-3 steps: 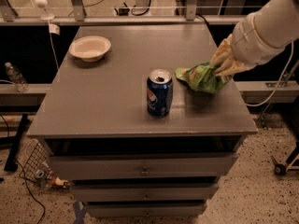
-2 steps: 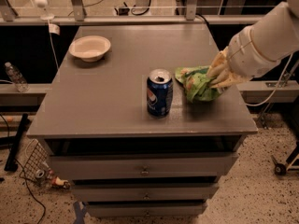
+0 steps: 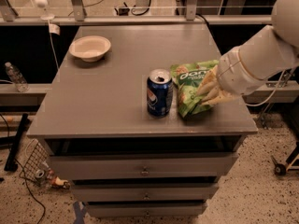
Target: Move green rice chip bag near pepsi can
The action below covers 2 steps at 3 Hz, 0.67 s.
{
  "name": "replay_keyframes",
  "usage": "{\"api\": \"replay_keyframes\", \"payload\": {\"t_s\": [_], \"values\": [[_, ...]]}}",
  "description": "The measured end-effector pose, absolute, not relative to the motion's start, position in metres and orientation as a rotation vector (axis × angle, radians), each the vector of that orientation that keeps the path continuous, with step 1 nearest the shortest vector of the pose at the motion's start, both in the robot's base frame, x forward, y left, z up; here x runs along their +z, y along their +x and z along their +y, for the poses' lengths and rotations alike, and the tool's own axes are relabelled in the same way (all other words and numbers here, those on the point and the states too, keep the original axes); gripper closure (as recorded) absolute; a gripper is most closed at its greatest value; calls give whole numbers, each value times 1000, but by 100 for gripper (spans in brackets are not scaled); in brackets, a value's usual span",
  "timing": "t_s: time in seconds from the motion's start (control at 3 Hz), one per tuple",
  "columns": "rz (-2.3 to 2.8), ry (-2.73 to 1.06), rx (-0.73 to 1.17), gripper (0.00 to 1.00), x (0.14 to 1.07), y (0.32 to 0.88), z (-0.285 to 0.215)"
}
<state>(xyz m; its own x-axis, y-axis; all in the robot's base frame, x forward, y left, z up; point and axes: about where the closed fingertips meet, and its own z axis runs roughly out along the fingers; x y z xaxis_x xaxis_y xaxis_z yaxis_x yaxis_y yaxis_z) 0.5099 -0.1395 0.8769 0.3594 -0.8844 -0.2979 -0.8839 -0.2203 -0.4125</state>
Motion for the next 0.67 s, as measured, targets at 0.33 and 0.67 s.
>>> {"api": "replay_keyframes", "payload": {"t_s": [0.33,0.67], "values": [[1528,-2124,29,100,870,507,-133],[1525,-2127,28,85,871,506,-131]]}}
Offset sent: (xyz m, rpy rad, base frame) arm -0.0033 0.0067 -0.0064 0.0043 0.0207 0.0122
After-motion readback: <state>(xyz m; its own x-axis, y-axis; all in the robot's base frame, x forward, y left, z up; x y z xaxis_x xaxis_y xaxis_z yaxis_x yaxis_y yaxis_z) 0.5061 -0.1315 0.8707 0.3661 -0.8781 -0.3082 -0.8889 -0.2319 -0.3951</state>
